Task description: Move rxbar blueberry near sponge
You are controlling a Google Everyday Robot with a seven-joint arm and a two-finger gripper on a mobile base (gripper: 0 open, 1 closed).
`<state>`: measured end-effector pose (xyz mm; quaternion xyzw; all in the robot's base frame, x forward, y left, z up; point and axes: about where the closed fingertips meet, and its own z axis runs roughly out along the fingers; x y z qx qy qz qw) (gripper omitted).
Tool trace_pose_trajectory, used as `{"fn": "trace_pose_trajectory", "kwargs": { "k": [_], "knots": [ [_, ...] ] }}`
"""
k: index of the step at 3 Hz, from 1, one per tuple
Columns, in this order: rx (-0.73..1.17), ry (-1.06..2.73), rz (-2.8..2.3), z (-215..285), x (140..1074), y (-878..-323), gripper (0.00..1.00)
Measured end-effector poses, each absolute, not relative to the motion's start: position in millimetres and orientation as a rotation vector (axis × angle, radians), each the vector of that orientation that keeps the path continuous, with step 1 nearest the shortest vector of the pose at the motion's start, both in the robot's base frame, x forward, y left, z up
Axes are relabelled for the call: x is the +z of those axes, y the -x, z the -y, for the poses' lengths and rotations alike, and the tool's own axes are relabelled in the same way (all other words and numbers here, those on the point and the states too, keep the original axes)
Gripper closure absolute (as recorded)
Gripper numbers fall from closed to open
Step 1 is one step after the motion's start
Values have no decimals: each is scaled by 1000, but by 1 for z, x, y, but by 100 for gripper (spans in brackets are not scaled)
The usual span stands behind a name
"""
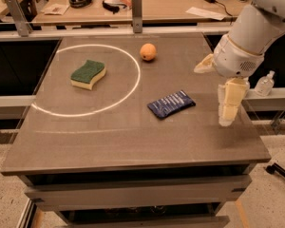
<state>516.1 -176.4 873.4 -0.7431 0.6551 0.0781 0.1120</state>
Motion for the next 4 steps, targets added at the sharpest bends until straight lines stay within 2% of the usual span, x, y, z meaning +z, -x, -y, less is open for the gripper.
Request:
{"fn": "trace_pose_trajectory", "kwargs": {
  "k": [3,4],
  "knots": [
    [289,2379,-1761,103,853,-556,0],
    [313,2426,-1713,93,842,-565,0]
  ]
}}
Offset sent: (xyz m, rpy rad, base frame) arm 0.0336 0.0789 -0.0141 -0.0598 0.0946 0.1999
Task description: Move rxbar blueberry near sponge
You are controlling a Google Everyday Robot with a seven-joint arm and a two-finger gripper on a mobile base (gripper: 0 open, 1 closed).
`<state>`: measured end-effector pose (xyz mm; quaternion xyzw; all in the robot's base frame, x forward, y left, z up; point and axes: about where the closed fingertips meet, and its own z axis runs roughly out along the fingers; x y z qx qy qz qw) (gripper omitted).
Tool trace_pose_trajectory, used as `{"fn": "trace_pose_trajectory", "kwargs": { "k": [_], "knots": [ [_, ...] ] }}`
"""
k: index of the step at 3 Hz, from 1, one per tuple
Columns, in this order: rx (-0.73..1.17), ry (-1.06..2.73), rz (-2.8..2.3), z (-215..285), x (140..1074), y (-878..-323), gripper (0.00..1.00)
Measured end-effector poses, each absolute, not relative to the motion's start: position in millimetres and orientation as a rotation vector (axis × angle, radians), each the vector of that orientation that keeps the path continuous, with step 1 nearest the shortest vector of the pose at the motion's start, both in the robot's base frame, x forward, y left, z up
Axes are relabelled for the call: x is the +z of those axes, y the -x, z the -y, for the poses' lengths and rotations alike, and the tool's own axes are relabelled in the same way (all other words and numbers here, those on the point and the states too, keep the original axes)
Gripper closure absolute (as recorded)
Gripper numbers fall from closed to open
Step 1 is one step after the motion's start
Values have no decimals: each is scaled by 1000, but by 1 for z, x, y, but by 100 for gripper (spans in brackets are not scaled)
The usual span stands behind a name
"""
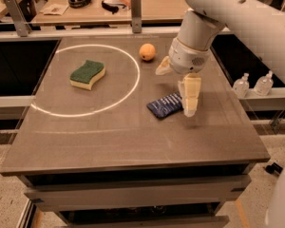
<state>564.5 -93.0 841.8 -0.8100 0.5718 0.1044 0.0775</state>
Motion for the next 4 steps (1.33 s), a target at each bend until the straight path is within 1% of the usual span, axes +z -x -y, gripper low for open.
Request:
{"fn": "trace_pose_trajectory", "kwargs": {
  "k": [1,2,3,4],
  "knots": [
    [333,2446,-1686,92,832,-567,0],
    [360,2436,-1696,98,825,-557,0],
    [373,2427,-1703,102,821,-550,17],
    [377,2435,-1697,105,818,-544,41]
  ]
}}
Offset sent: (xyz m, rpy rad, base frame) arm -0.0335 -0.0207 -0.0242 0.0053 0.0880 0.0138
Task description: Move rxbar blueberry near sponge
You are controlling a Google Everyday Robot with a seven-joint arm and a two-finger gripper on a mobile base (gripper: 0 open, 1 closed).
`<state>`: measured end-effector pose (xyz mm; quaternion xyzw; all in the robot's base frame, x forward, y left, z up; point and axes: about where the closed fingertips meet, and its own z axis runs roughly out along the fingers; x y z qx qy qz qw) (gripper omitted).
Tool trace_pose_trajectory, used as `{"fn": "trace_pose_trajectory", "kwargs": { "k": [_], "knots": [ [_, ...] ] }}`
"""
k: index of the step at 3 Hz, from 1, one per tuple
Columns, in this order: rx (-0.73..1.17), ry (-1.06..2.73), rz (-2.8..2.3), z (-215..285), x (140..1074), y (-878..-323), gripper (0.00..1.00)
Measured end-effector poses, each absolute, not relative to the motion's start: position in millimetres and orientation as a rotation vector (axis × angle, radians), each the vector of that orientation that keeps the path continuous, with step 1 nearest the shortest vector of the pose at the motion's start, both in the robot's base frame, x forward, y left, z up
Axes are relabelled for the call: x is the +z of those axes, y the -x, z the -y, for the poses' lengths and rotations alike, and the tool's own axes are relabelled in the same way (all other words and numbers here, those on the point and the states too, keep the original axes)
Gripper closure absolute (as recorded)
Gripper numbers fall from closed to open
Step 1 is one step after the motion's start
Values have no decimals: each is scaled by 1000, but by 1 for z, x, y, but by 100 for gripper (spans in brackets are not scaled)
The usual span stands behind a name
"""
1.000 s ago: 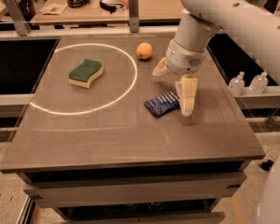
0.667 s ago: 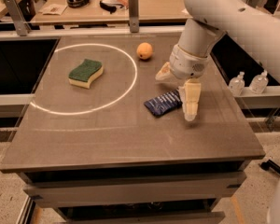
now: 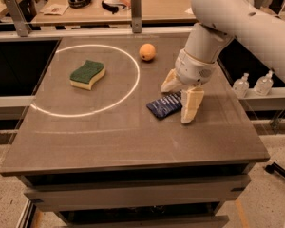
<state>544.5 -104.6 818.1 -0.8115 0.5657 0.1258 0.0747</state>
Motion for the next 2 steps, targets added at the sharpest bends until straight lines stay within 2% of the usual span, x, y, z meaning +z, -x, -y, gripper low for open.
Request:
{"fn": "trace_pose_trajectory", "kwargs": {
  "k": [2],
  "knots": [
    [378,2436,-1697,105,828,-544,87]
  ]
}}
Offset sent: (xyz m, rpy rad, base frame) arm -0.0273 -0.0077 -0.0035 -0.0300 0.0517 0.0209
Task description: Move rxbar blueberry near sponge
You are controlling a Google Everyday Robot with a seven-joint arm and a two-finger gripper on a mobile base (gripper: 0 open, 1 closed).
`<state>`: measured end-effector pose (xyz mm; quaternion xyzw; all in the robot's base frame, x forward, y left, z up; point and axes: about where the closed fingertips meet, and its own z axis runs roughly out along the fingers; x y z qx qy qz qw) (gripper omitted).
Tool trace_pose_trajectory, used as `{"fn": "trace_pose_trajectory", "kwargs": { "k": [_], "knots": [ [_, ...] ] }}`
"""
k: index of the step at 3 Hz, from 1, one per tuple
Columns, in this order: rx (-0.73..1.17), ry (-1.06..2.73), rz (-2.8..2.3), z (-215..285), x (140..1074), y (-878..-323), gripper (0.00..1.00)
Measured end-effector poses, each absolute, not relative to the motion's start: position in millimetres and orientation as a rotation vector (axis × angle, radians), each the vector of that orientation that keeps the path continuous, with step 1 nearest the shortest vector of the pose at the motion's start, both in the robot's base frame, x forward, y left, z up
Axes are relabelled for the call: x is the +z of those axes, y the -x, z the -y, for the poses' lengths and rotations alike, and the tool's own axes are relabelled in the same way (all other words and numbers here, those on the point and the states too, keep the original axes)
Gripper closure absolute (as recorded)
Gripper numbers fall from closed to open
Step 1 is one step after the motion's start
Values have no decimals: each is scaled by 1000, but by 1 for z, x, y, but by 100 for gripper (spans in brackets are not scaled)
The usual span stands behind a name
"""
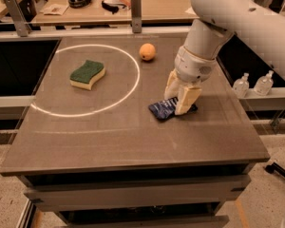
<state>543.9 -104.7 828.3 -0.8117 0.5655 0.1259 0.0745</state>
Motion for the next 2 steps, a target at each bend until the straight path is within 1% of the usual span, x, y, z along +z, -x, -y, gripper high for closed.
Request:
{"fn": "trace_pose_trajectory", "kwargs": {
  "k": [1,2],
  "knots": [
    [378,2411,-1702,105,827,-539,100],
    [380,2303,-1641,97,844,-541,100]
  ]
}}
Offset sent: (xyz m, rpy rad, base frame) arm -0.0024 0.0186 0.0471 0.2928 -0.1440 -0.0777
